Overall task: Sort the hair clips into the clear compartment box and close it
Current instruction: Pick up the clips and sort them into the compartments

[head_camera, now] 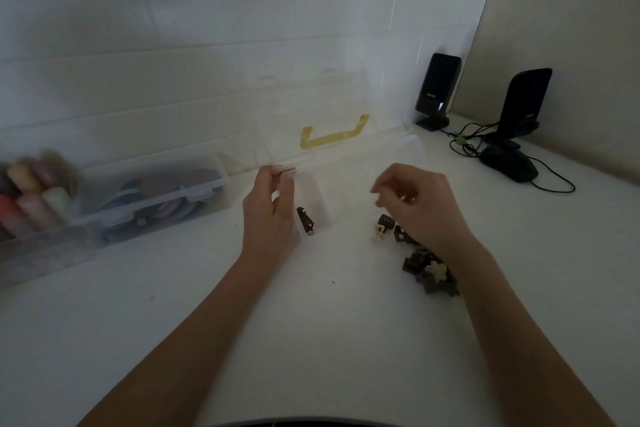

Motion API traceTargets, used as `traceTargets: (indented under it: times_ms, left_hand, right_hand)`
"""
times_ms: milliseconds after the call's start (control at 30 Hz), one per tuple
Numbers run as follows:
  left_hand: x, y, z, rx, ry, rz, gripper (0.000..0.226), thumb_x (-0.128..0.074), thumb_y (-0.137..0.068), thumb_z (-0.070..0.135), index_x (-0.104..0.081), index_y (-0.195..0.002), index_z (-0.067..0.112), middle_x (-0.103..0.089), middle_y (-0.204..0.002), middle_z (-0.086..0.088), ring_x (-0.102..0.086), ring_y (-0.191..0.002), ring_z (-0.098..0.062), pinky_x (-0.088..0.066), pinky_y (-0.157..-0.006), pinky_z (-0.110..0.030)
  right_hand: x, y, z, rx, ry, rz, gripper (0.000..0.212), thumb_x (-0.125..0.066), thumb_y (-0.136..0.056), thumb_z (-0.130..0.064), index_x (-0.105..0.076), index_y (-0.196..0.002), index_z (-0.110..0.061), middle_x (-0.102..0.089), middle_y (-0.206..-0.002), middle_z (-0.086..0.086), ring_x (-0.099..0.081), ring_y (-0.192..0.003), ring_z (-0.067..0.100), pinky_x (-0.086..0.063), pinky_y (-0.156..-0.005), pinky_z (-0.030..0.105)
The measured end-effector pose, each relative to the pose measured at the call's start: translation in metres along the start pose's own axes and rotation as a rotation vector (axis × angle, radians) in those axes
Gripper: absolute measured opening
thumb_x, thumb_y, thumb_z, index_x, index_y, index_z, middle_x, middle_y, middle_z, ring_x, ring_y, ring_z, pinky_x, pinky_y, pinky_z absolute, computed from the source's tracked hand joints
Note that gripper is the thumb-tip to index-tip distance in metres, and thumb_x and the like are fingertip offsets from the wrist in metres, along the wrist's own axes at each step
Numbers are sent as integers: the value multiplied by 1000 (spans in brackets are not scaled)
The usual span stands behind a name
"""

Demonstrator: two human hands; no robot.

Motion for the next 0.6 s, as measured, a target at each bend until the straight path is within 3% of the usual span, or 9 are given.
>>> traceTargets:
  times_ms: [67, 167, 267, 333, 400, 500, 600]
  left_hand:
    - [0, 0, -1, 2, -4, 5, 12, -45, -96, 25, -52, -88, 29, -62, -85, 18, -60, -81, -8, -44, -72, -17]
    - [0, 0, -1, -6, 16, 12, 18, -44, -92, 32, -55, -93, 18, -63, -87, 18, -60, -80, -7, -46, -75, -21]
    - [0, 0, -2, -21, 2, 12, 20, -43, -92, 33, -54, -95, 16, -62, -86, 18, -61, -81, -11, -45, -71, -16]
    - [1, 0, -2, -27, -3, 11, 17, -44, -95, 29, -54, -95, 15, -62, -87, 17, -61, -81, -12, -43, -68, -11]
    - [1, 0, -2, -19, -2, 9, 14, -45, -98, 22, -54, -96, 12, -61, -86, 16, -60, -80, -11, -41, -66, -7]
    - [0, 0, -2, 0, -5, 7, 13, -45, -99, 19, -54, -96, 10, -61, -84, 14, -60, -80, -12, -41, -65, -8]
    - [0, 0, -4, 12, 3, 8, 14, -45, -99, 21, -54, -96, 10, -62, -84, 13, -60, -81, -14, -44, -69, -15]
  right_hand:
    - [10, -1, 10, -107, 186, -61, 13, -52, -79, -25, -62, -71, -27, -66, -66, -10, -66, -65, 14, -55, -62, 34]
    - [19, -2, 23, -216, 420, -203, 18, -53, -80, -24, -69, -73, -31, -66, -71, -14, -63, -71, 12, -45, -59, 24]
    - [21, 0, 37, -273, 337, -425, 30, -55, -80, -20, -72, -95, -40, -69, -91, -13, -59, -73, 4, -44, -66, 22]
    - [20, 1, 40, -266, 267, -519, 34, -57, -81, -19, -69, -102, -42, -71, -95, -8, -57, -68, 8, -46, -67, 25]
    - [17, 1, 39, -252, 239, -542, 32, -61, -78, -28, -66, -102, -47, -69, -102, -10, -59, -79, 11, -48, -77, 27]
    - [6, 3, 34, -235, 231, -608, 36, -62, -67, -53, -62, -104, -54, -60, -120, -20, -53, -110, 5, -40, -100, 30]
    - [-4, 5, 29, -178, 201, -621, 24, -70, -74, -39, -66, -96, -47, -65, -112, -17, -57, -107, 6, -44, -98, 31]
Point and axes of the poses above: each hand's wrist, its own y-axis away from the middle knuckle, its own x-axis out of the back of the hand, z = x × y, the point moved 1 cm from there along -y, towards the middle knuckle
